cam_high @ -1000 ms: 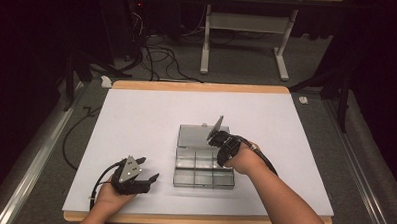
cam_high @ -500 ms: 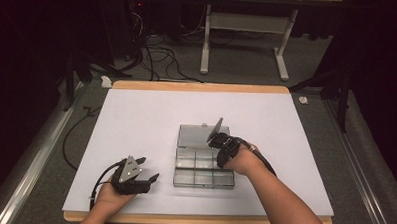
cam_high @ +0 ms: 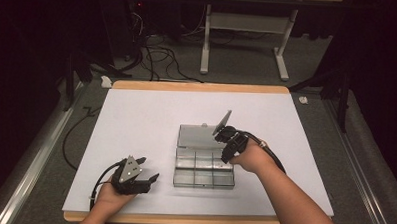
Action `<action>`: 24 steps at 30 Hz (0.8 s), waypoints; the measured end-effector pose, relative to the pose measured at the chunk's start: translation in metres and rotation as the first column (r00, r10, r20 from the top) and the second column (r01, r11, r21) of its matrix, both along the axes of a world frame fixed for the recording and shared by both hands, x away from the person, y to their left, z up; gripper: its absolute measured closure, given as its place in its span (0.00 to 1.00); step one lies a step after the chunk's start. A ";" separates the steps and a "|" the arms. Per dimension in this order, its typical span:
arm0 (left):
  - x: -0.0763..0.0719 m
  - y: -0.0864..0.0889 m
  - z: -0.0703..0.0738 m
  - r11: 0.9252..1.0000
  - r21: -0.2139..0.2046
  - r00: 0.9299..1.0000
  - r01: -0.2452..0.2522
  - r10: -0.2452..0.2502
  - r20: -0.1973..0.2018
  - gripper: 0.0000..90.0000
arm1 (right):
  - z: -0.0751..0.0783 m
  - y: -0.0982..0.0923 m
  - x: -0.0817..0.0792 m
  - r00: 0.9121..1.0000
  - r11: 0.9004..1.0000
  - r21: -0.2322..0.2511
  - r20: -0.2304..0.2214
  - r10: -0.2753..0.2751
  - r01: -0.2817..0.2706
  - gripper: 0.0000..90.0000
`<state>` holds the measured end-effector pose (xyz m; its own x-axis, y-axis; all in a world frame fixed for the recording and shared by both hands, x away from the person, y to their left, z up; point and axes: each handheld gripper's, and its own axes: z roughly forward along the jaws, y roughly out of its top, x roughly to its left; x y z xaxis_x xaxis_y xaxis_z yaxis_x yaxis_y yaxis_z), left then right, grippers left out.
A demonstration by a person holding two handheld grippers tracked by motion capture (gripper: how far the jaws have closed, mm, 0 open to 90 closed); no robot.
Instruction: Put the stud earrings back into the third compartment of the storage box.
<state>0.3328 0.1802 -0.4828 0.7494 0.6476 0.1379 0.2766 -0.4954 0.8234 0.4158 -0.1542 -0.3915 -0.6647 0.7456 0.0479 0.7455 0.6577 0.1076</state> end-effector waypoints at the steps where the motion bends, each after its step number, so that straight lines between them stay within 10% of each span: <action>1: 0.000 0.000 0.000 1.000 0.000 1.000 0.000 0.000 0.000 0.30 | 0.003 -0.003 -0.001 1.000 1.000 0.001 0.002 -0.011 0.011 0.89; 13: 0.000 0.000 0.000 1.000 0.003 1.000 -0.002 0.002 0.002 0.30 | 0.011 -0.042 -0.007 0.995 0.995 -0.010 0.017 -0.103 0.103 0.88; 24: 0.000 0.000 0.000 1.000 0.003 1.000 -0.002 0.002 0.003 0.30 | -0.011 -0.078 -0.003 0.987 0.987 -0.017 0.016 -0.158 0.158 0.87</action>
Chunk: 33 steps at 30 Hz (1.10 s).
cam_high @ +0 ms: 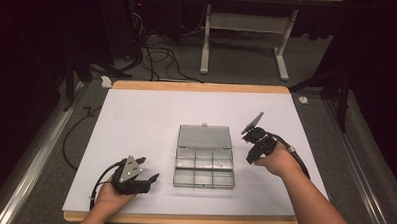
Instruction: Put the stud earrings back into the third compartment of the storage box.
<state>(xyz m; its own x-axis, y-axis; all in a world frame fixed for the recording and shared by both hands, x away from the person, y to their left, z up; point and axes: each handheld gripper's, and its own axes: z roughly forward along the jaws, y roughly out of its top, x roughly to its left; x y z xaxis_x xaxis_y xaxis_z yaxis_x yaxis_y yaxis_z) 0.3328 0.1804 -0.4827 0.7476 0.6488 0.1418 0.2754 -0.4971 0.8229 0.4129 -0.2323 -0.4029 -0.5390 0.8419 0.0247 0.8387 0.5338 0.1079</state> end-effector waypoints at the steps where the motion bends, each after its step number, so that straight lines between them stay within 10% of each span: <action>1: 0.000 0.000 0.000 1.000 -0.001 1.000 0.000 0.000 -0.001 0.30 | -0.002 -0.002 0.001 1.000 1.000 0.000 -0.003 -0.014 0.014 0.87; 16: 0.000 0.000 0.000 1.000 -0.001 1.000 0.002 -0.002 -0.002 0.30 | -0.025 -0.022 0.016 0.989 0.989 0.012 -0.035 -0.147 0.147 0.85; 33: 0.000 -0.001 0.000 1.000 0.007 1.000 0.004 -0.004 0.001 0.30 | -0.035 -0.019 0.018 0.988 0.988 -0.036 -0.032 -0.150 0.149 0.94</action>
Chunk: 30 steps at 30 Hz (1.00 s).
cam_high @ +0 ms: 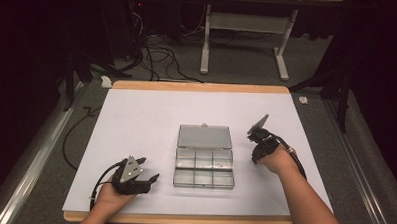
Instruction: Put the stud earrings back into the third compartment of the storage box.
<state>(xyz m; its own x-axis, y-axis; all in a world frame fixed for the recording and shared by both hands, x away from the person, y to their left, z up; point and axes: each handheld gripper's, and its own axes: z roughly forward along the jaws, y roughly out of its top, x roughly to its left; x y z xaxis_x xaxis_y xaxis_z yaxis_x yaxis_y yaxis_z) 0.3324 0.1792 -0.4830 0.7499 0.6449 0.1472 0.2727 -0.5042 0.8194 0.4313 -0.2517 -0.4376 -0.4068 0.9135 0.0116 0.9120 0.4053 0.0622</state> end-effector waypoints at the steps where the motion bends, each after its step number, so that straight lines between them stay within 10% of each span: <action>1: 0.000 0.000 0.000 1.000 0.001 1.000 0.000 0.000 0.001 0.30 | 0.000 0.001 0.000 1.000 1.000 -0.004 0.001 0.003 -0.003 0.95; 30: 0.000 0.000 0.000 1.000 0.002 1.000 -0.003 0.003 0.001 0.30 | 0.027 0.009 -0.011 0.996 0.997 0.001 0.010 0.083 -0.083 0.96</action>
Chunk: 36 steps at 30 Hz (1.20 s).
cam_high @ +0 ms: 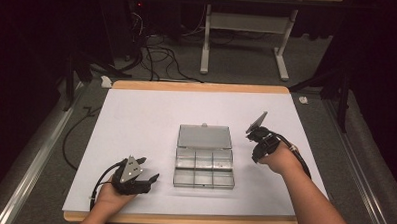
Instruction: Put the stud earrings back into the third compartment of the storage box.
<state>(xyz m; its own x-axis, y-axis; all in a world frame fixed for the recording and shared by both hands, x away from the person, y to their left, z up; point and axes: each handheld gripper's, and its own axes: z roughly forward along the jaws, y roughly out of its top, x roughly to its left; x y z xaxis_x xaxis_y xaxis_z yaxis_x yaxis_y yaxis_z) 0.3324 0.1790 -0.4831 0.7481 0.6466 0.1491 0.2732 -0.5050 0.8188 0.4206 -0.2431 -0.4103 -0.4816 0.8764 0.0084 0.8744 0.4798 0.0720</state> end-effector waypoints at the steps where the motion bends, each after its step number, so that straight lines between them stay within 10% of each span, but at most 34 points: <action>1: 0.000 0.000 0.000 1.000 0.000 1.000 0.000 0.000 -0.001 0.30 | 0.001 0.001 -0.001 1.000 1.000 0.000 -0.001 -0.001 0.001 0.96; 36: 0.000 0.000 0.000 1.000 -0.003 1.000 0.002 -0.002 -0.003 0.30 | 0.034 0.056 -0.005 0.991 0.992 0.008 0.028 0.128 -0.128 0.96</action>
